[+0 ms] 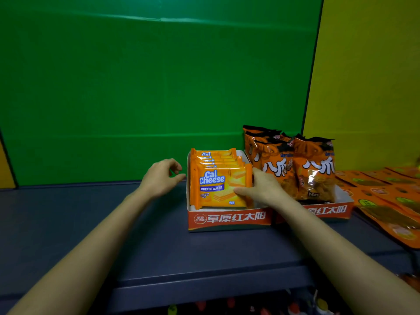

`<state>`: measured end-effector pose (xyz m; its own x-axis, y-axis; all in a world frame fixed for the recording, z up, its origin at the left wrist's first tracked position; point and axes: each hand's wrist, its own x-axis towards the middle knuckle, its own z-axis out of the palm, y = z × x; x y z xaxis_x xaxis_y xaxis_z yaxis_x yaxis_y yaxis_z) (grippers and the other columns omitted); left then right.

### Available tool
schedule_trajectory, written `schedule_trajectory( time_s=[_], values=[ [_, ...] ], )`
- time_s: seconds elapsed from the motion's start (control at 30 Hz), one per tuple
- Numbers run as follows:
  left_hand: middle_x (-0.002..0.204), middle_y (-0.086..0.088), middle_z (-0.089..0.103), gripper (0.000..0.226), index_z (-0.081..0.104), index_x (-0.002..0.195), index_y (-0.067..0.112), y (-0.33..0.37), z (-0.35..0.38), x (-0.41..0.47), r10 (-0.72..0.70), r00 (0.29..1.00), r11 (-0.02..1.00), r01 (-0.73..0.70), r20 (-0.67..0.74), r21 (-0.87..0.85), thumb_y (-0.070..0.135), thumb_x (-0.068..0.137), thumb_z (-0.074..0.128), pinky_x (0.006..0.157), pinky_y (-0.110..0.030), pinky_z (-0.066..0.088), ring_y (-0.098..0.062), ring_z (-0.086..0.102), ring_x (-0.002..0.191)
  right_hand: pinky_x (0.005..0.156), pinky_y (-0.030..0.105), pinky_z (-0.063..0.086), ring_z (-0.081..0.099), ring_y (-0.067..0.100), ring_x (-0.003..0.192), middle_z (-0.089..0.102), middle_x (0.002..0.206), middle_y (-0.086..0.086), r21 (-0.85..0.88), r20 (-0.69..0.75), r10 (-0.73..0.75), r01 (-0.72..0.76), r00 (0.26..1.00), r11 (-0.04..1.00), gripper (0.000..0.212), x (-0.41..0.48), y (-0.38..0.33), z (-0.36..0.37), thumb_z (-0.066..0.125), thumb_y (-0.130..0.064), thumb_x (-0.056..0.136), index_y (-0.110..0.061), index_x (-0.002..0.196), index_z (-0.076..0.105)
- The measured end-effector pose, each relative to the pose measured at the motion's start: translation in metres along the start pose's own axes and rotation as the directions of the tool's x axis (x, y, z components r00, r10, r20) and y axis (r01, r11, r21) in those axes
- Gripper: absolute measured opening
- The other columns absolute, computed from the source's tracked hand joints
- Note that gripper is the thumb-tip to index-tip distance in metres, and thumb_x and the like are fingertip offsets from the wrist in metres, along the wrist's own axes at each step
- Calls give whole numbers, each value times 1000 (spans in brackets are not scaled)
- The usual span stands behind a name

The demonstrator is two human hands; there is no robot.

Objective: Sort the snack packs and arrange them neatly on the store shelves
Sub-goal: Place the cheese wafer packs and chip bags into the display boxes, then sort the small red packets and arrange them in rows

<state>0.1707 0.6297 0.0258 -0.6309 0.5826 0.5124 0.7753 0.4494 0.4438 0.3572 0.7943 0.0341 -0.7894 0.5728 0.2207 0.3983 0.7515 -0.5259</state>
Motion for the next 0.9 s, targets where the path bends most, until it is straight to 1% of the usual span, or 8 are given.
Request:
schedule_trajectory(
  time_s=[0.1,0.17,0.27,0.33,0.47,0.57,0.77,0.9],
  values=[
    [106,-2,66,24,62,104,12,-8,-9,-8,25,1000,984,-22,-15,179,29,88,61,79,-33,46,-24,60,98,98,40,43,53,28,121,53,133,9,-70,-78,53,-59,996,996,67,3,-2,9,70,-38,80,-10,132,37],
    [110,-1,64,26,61,108,13,-12,-15,-14,49,999,958,-42,-19,285,31,90,56,76,-31,43,-22,58,100,99,41,41,50,29,123,49,135,10,-117,-100,36,-47,994,992,71,3,-3,11,70,-37,80,-9,135,33],
    [113,-3,65,26,60,109,14,-24,-27,-24,53,998,926,-40,-25,376,30,91,54,79,-33,46,-24,59,104,104,38,36,42,27,129,42,140,9,-242,-170,-65,23,983,970,77,2,-13,10,68,-38,81,-9,141,28],
    [113,-4,65,25,60,109,14,-33,-37,-31,30,999,907,-14,-29,420,30,90,53,80,-33,46,-26,59,104,105,37,35,38,26,131,40,141,8,-290,-201,-173,110,964,951,71,5,-27,7,63,-37,85,-10,142,30],
    [114,-3,65,29,59,111,15,-57,-63,-50,-23,998,866,48,-57,498,34,91,52,81,-33,46,-26,58,106,101,36,39,47,24,125,52,134,6,-276,-82,-397,362,914,890,47,9,-77,18,57,-33,89,-15,131,48],
    [115,-3,64,31,58,111,15,-82,-90,-71,-73,993,837,110,-89,537,38,91,50,82,-33,46,-24,58,107,100,36,43,53,23,121,58,129,4,-238,8,-506,493,863,837,41,6,-120,45,57,-32,89,-16,126,52],
    [115,-3,64,31,58,108,16,-149,-165,-137,-199,966,770,258,-165,584,41,91,50,83,-33,46,-24,57,108,97,36,46,57,21,115,61,125,0,-122,151,-578,596,802,794,37,-11,-209,116,56,-34,90,-19,123,55],
    [113,-6,64,29,59,105,17,-197,-221,-188,-291,938,715,345,-190,609,40,90,52,81,-34,46,-27,58,107,96,38,47,59,20,110,64,117,-2,-35,243,-589,613,771,789,33,-29,-273,166,57,-35,90,-20,120,57]
  ],
)
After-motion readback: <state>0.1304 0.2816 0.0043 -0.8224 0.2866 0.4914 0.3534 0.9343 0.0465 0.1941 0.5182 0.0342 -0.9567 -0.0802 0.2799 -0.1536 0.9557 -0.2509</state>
